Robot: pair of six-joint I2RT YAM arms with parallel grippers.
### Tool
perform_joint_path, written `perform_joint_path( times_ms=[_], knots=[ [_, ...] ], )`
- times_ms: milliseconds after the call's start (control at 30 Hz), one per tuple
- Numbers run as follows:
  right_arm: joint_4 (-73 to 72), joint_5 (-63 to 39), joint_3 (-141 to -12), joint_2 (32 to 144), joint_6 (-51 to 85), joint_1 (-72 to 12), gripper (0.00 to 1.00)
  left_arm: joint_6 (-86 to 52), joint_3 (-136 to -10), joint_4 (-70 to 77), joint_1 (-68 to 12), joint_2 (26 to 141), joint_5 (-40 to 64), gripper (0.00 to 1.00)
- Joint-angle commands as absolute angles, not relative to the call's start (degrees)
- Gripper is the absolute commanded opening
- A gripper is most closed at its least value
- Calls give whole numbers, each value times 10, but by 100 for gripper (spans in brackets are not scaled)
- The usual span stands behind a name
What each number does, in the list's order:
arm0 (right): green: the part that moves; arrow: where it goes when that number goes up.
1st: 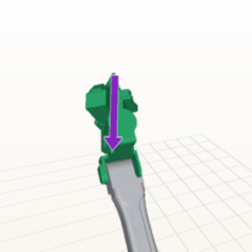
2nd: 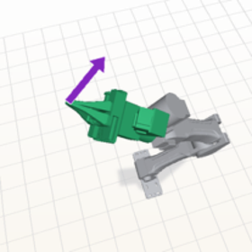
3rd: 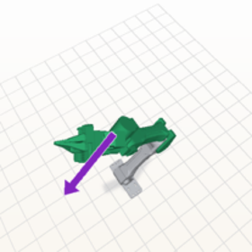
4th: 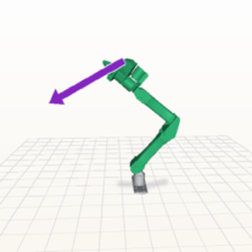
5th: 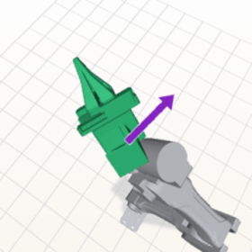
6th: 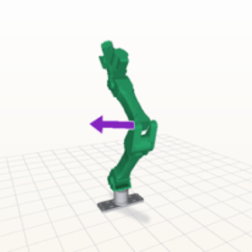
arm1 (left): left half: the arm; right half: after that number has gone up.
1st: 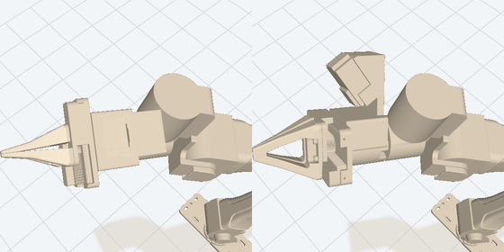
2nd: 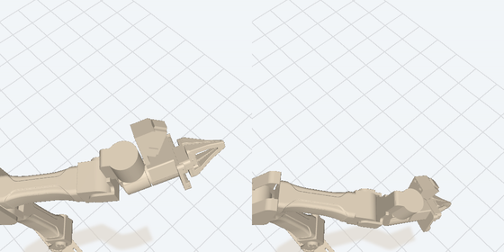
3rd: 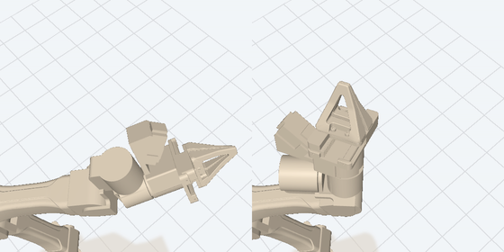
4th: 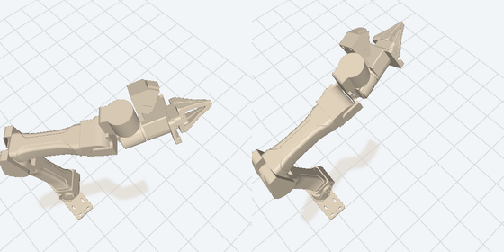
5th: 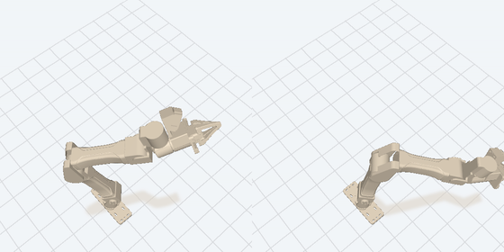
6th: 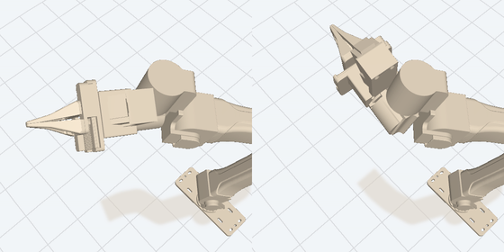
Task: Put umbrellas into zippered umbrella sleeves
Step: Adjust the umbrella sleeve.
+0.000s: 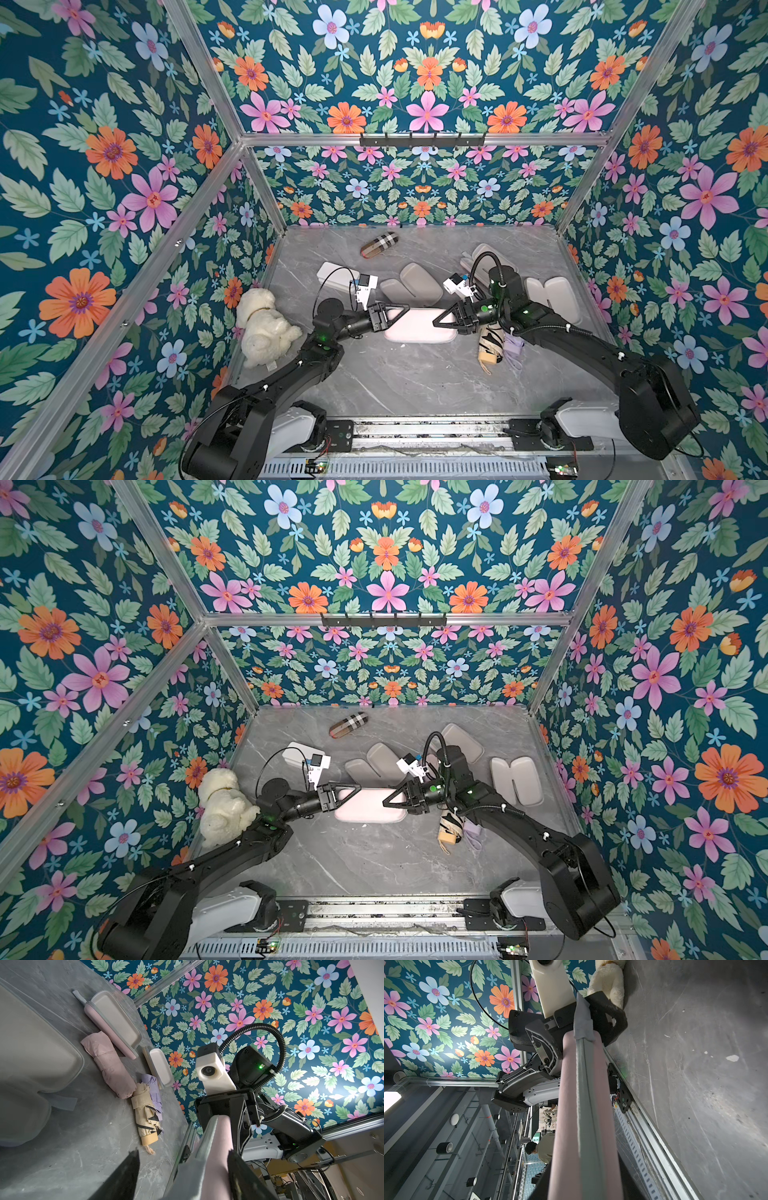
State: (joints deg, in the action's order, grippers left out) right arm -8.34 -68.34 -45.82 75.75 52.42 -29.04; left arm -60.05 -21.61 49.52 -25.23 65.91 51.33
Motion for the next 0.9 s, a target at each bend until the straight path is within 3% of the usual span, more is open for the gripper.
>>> perform_joint_path(
  times_ms=[0,67,233,333,400,567,700,867],
  knots=[
    [-151,-698,-464,756,520,-292,35,-590,-219,505,-257,664,544,44],
    [-143,-692,-461,753,513,-290,41,-588,-222,506,-256,666,543,31],
    [-123,-676,-436,725,501,-270,60,-511,-258,391,-245,648,513,20],
    [-93,-642,-399,673,475,-232,64,-444,-285,312,-231,620,486,14],
    [6,-564,-393,632,385,-225,65,-397,-301,271,-224,596,459,12],
    [11,-303,-327,563,220,-259,59,-236,-333,198,-224,555,394,10],
    [-100,-78,-269,531,9,-392,55,-159,-351,182,-225,541,373,10],
    [-212,-4,-257,569,-84,-462,44,-133,-367,186,-229,541,393,8]
  ],
)
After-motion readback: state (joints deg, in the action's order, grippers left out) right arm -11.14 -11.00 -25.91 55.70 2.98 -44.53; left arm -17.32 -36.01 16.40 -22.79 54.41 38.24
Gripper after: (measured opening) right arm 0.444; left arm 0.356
